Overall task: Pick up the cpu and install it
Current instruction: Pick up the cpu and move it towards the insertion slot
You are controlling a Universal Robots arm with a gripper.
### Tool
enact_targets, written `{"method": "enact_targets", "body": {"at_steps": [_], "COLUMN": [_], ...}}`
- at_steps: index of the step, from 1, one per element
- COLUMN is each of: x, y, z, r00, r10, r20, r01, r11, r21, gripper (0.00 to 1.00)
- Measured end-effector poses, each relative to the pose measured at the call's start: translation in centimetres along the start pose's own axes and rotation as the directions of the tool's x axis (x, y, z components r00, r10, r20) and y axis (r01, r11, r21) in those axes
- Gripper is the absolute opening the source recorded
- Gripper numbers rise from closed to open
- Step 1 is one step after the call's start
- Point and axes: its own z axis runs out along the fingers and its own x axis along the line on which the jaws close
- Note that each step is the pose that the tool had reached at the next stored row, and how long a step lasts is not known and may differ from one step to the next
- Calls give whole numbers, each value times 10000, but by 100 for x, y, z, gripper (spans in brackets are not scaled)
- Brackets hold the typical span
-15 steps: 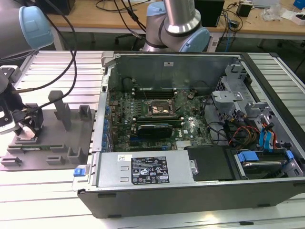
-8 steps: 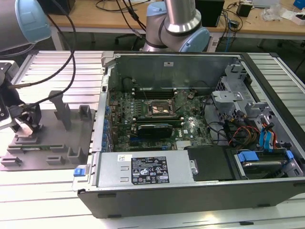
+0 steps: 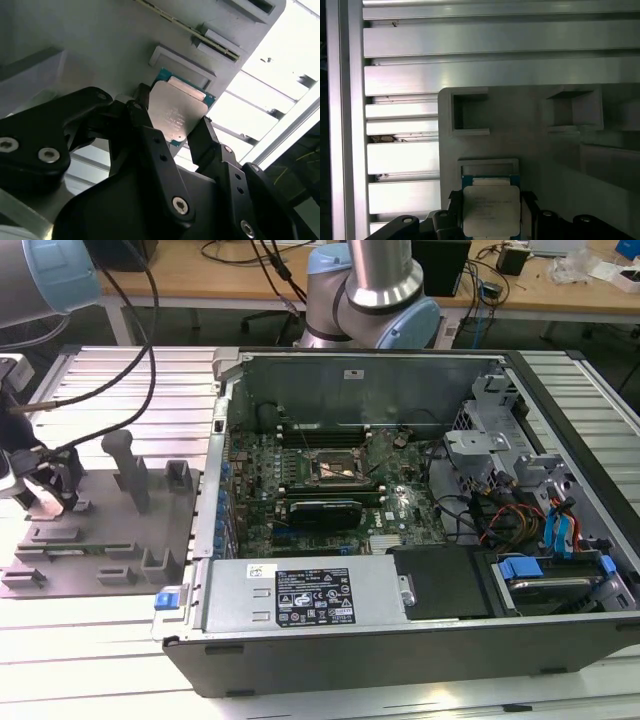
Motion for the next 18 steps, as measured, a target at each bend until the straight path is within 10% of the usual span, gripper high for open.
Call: {"method": "enact_targets", "body": {"at_steps": [18], "x": [-3], "y": [7], "z": [-160], "r00": [10000], "r10": [-1], "r20": [-2], "r01": [1], "r11": [10000], "r21": [4], "gripper": [55]}}
